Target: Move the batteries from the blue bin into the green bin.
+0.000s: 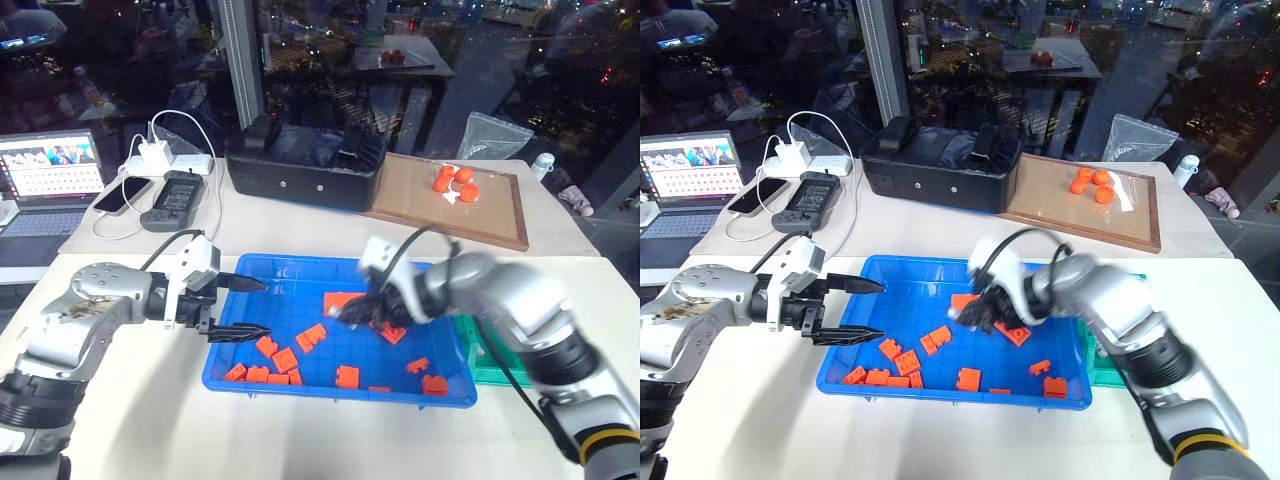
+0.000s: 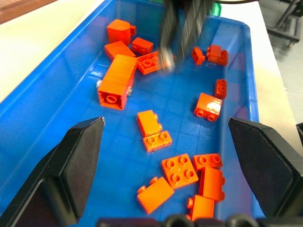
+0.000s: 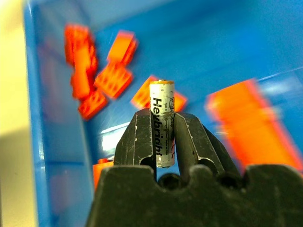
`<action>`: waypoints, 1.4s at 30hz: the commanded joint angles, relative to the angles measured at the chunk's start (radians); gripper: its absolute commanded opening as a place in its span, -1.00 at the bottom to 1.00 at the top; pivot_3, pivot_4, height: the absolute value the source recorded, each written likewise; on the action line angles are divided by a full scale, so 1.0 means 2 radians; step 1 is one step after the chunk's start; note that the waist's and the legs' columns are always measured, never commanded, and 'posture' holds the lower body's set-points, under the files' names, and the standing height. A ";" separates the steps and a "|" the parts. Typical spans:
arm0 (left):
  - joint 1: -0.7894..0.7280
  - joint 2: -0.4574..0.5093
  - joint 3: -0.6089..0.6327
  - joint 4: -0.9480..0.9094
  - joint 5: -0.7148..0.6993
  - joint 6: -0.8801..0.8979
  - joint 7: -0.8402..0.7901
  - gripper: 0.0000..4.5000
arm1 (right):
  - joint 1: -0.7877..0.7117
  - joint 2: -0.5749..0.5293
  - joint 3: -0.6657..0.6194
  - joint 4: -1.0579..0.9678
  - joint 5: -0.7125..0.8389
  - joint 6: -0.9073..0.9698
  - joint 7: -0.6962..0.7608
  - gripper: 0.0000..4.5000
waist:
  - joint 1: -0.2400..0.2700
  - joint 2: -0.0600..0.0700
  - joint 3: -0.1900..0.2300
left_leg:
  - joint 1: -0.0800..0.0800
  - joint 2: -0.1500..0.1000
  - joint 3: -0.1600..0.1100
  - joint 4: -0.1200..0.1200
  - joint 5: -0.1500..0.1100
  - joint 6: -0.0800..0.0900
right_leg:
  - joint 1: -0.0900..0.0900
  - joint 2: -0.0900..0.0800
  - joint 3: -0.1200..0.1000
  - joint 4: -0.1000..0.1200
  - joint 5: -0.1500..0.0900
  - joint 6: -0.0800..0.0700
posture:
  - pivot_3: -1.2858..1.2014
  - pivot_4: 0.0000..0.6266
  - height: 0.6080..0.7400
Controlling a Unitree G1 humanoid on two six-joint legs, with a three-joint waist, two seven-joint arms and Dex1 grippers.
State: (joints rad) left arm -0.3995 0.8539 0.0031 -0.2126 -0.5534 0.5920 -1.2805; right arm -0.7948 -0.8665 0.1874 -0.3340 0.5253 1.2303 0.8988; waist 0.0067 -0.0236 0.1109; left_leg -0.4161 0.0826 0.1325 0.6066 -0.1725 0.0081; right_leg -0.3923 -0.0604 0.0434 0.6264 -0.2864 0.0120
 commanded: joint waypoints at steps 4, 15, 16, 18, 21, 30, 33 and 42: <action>-0.026 -0.022 -0.006 0.013 -0.003 -0.016 -0.004 1.00 | 0.072 -0.169 -0.089 0.101 -0.061 -0.055 0.011 -0.88 | 0.003 0.000 0.000 | 0.000 0.000 0.001 0.000 0.000 0.000 | 0.000 -0.001 0.000 -0.002 0.000 0.000 | 0.03 -0.52 0.93; -0.017 -0.027 -0.010 0.010 0.006 -0.020 0.003 1.00 | 0.188 -0.168 -0.072 0.115 -0.103 -0.102 -0.009 -0.66 | -0.013 0.001 0.000 | 0.001 0.000 -0.004 0.000 0.000 0.000 | 0.002 0.001 0.002 0.001 0.001 0.003 | 0.03 -0.52 0.93; -0.015 -0.026 -0.009 0.008 0.006 -0.020 0.003 1.00 | 0.191 -0.167 -0.062 0.116 -0.112 -0.109 -0.010 -0.44 | -0.012 0.001 0.000 | 0.001 0.000 -0.005 0.000 0.000 0.000 | 0.003 0.001 0.002 0.001 0.001 0.003 | 0.03 -0.52 0.93; -0.013 -0.024 -0.007 0.005 0.006 -0.018 0.005 1.00 | 0.188 -0.165 -0.056 0.117 -0.118 -0.115 -0.007 -0.20 | -0.011 0.001 0.000 | 0.001 0.000 -0.005 0.000 0.000 0.000 | 0.002 0.001 0.002 0.001 0.001 0.004 | 0.03 -0.52 0.93; -0.010 -0.021 -0.003 0.002 0.004 -0.015 0.007 1.00 | 0.165 -0.165 -0.052 0.117 -0.121 -0.116 0.000 0.25 | -0.008 0.002 0.000 | 0.000 -0.001 -0.005 0.000 0.000 0.000 | 0.002 0.000 0.002 0.001 0.001 0.004 | 0.03 -0.52 0.93; -0.001 -0.016 0.001 -0.002 0.004 -0.014 0.015 1.00 | -0.006 -0.120 0.012 0.098 -0.148 -0.179 0.058 0.98 | -0.014 0.004 0.001 | 0.000 -0.001 -0.005 0.000 0.000 0.000 | 0.001 0.001 0.002 0.001 0.001 0.004 | 0.03 -0.52 0.93; 0.007 -0.004 -0.003 0.001 0.021 -0.020 0.020 1.00 | -0.047 -0.071 0.064 0.105 -0.153 -0.234 0.113 0.98 | -0.010 0.004 0.001 | 0.000 -0.001 -0.006 -0.001 0.000 0.000 | 0.002 0.002 0.002 0.001 0.001 0.003 | 0.03 -0.52 0.93; 0.048 0.021 0.024 -0.028 0.021 -0.013 0.036 1.00 | -0.092 0.069 0.171 0.256 -0.231 -0.394 0.187 0.98 | -0.007 0.003 0.001 | 0.000 -0.001 -0.004 0.001 0.000 0.000 | 0.001 0.001 0.000 0.002 0.001 0.003 | 0.03 -0.52 0.93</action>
State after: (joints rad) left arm -0.3052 0.8741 0.0062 -0.2164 -0.4951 0.5689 -1.2214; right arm -0.9361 -0.7504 0.5337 0.1412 0.0871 0.4989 1.2498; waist -0.0082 -0.0167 0.1134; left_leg -0.4163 0.0803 0.1243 0.6083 -0.1723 0.0085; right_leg -0.3892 -0.0581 0.0440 0.6307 -0.2845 0.0185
